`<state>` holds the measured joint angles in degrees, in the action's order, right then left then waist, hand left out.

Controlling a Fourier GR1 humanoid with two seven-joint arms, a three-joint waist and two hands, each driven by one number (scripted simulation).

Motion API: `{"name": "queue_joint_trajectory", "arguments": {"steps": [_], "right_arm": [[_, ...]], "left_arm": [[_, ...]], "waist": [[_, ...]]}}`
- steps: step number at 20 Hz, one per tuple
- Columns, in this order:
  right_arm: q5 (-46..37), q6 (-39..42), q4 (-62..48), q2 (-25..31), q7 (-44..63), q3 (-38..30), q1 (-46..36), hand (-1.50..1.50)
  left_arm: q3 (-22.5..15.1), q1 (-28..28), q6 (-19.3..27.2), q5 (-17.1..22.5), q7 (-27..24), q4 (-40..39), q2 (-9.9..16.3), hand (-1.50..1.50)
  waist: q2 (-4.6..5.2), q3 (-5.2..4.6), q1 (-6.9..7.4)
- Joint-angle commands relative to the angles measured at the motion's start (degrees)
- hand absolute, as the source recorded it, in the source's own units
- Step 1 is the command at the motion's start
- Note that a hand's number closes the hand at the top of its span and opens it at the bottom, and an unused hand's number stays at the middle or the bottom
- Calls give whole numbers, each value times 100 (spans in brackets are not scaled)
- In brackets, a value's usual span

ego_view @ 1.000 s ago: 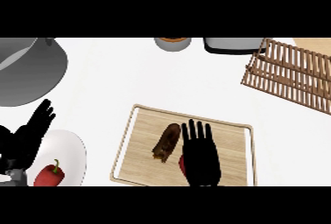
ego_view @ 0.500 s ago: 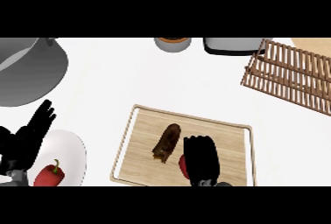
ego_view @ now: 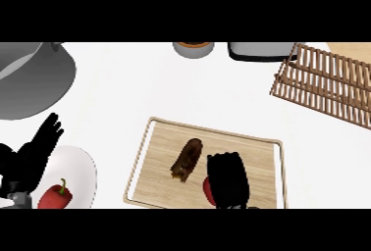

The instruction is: Pick the tomato from the tray and place it in the tiered shelf

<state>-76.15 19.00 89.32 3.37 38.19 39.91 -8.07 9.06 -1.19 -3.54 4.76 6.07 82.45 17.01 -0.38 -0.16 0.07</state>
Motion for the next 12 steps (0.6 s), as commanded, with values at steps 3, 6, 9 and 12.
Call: {"name": "queue_joint_trajectory", "arguments": {"steps": [3,6,9,12], "right_arm": [[449,-520,490,733,-791,-1026,-86,150],[1465,-736,694,1465,-1511,-2393,9,150],[2154,-928,355,1980,-2221,-3368,-57,150],[2490,-979,575,2027,-2511,-3709,164,150]], "left_arm": [[216,-65,-259,71,-306,-360,130,0],[128,44,-16,17,53,-54,24,0],[5,-197,30,-19,17,195,-151,0],[88,77,64,-134,-58,-49,-61,0]], "waist": [[41,15,-24],[44,25,-104],[36,27,-28],[35,17,-46]]}}
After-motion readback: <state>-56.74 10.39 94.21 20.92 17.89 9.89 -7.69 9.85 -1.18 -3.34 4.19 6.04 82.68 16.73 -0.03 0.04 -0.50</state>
